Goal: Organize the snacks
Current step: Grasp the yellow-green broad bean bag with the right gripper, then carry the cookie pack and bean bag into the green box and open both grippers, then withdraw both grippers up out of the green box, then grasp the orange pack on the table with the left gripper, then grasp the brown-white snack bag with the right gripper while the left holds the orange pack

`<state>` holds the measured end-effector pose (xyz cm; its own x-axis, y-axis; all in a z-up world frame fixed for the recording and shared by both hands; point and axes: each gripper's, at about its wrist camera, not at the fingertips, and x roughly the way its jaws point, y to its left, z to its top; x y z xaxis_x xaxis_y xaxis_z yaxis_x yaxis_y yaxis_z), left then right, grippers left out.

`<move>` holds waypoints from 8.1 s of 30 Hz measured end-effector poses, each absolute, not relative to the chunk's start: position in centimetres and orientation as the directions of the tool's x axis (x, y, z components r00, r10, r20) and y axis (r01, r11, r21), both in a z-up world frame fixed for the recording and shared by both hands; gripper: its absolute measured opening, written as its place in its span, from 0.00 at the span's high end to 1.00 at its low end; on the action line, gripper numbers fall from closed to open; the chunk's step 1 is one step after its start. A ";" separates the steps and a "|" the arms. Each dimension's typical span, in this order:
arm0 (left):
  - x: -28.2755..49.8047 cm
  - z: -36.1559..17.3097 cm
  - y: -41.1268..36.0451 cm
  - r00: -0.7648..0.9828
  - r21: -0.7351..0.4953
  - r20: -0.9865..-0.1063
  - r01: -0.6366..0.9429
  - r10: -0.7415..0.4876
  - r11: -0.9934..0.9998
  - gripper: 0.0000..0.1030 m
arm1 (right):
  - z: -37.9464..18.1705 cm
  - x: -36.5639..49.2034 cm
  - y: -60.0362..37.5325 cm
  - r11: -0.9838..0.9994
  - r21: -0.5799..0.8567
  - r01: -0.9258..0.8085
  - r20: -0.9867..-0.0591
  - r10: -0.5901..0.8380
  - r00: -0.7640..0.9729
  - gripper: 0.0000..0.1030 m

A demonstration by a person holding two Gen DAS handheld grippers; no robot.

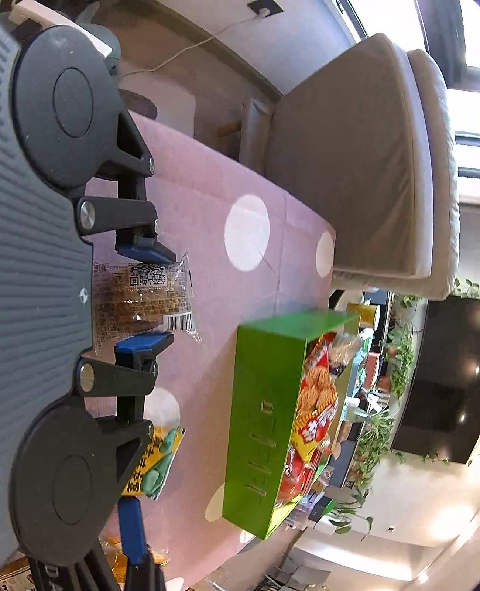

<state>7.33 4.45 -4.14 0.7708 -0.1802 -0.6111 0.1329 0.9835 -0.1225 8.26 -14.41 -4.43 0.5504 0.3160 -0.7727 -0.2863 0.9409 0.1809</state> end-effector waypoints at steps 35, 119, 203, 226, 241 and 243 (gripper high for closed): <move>6.6 -4.4 5.8 0.778 -0.136 -0.606 0.104 -0.166 0.985 0.64 | -5.1 9.0 -11.9 0.980 0.081 -0.181 -0.731 0.182 0.658 0.43; 16.0 1.5 -1.9 0.817 0.037 -0.558 0.200 -0.145 0.979 0.25 | 1.9 18.0 -20.7 0.965 0.224 -0.134 -0.513 0.233 0.826 0.42; 2.2 -1.3 -8.5 0.711 -0.073 -0.579 0.443 -0.400 0.894 0.59 | -5.0 -2.6 -27.2 0.883 -0.101 -0.458 -0.698 0.265 0.665 0.13; 1.2 -0.8 -5.5 0.761 -0.117 -0.520 0.387 -0.389 0.914 0.58 | -5.8 -2.0 -24.5 0.868 -0.212 -0.449 -0.705 0.182 0.685 0.12; 2.0 -3.1 -4.8 0.713 -0.097 -0.590 0.403 -0.379 0.910 0.43 | -5.8 3.5 -21.6 0.892 -0.203 -0.403 -0.681 0.168 0.713 0.12; 2.1 -3.3 -4.8 0.712 -0.101 -0.589 0.404 -0.382 0.909 0.42 | -6.0 3.9 -21.5 0.892 -0.195 -0.409 -0.691 0.171 0.702 0.12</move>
